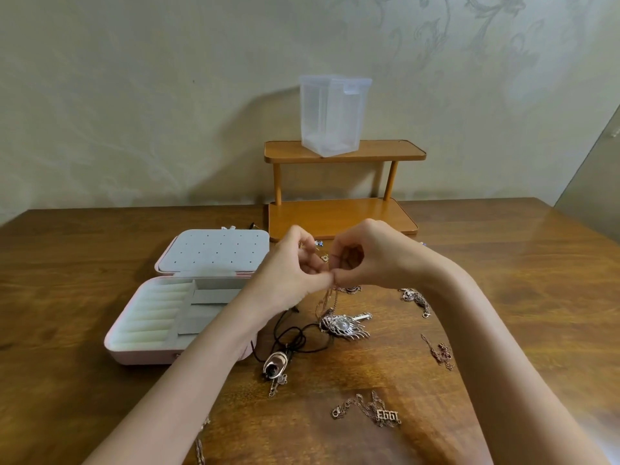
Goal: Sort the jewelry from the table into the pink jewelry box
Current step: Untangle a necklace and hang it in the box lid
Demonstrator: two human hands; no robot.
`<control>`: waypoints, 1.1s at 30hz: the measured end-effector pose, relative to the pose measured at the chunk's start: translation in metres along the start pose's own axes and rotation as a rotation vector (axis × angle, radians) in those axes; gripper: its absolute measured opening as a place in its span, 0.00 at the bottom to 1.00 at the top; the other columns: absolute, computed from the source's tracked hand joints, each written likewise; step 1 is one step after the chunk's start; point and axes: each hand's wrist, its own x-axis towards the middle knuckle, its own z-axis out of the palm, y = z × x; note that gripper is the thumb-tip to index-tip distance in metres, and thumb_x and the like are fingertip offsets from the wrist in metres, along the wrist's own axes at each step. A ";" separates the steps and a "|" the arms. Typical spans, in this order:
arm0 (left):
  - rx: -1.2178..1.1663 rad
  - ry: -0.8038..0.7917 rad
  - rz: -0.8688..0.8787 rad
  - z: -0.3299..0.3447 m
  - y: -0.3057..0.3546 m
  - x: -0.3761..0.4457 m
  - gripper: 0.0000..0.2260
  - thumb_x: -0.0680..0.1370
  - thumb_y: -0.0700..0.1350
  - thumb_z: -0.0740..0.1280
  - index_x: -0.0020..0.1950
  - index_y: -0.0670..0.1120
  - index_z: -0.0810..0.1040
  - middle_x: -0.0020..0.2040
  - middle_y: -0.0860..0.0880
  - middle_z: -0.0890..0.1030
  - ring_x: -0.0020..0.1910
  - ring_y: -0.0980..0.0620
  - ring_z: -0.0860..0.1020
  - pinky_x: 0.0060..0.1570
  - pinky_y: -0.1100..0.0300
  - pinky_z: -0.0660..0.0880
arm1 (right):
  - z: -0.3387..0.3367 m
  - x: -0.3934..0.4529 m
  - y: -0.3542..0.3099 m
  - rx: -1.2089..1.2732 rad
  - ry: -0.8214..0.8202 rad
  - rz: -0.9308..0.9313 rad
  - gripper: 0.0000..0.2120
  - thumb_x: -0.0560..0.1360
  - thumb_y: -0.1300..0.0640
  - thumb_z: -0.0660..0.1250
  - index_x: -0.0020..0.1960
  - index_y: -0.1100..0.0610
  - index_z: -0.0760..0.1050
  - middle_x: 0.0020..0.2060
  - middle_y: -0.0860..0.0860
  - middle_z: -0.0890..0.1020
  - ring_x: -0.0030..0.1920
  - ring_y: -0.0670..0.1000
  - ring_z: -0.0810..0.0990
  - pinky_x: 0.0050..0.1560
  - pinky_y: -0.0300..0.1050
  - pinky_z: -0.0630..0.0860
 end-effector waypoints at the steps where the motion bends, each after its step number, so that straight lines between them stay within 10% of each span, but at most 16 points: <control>1: 0.002 -0.057 -0.027 0.000 -0.001 0.000 0.17 0.70 0.41 0.72 0.44 0.52 0.64 0.37 0.52 0.77 0.33 0.58 0.71 0.39 0.63 0.71 | 0.001 0.000 0.001 0.013 -0.011 0.003 0.06 0.68 0.63 0.72 0.36 0.55 0.78 0.28 0.43 0.76 0.27 0.37 0.74 0.30 0.30 0.69; 12: -0.388 -0.016 -0.270 -0.004 0.004 0.000 0.09 0.72 0.37 0.66 0.46 0.47 0.68 0.37 0.49 0.73 0.33 0.54 0.68 0.34 0.61 0.66 | 0.005 0.003 -0.004 0.067 -0.036 0.006 0.11 0.66 0.67 0.69 0.31 0.54 0.73 0.26 0.46 0.72 0.25 0.41 0.68 0.28 0.32 0.66; 18: -0.031 -0.173 0.041 -0.004 -0.001 -0.001 0.14 0.72 0.40 0.70 0.45 0.52 0.64 0.39 0.49 0.72 0.35 0.57 0.66 0.38 0.62 0.66 | 0.002 -0.002 0.004 0.144 -0.089 0.025 0.07 0.67 0.67 0.69 0.33 0.58 0.76 0.26 0.46 0.73 0.26 0.41 0.68 0.28 0.32 0.64; 24: 0.229 -0.005 0.284 0.000 0.002 -0.005 0.17 0.71 0.38 0.69 0.44 0.53 0.62 0.34 0.52 0.71 0.31 0.60 0.66 0.31 0.67 0.66 | 0.003 -0.002 0.008 0.261 -0.066 0.056 0.05 0.67 0.69 0.67 0.35 0.62 0.76 0.27 0.48 0.72 0.26 0.41 0.66 0.28 0.32 0.63; 33: -0.471 -0.003 -0.311 0.003 0.007 -0.001 0.07 0.74 0.33 0.62 0.49 0.44 0.69 0.34 0.49 0.69 0.28 0.57 0.66 0.23 0.67 0.64 | 0.002 -0.001 0.005 0.080 0.023 0.005 0.04 0.68 0.66 0.69 0.37 0.59 0.78 0.28 0.45 0.76 0.27 0.39 0.71 0.30 0.31 0.68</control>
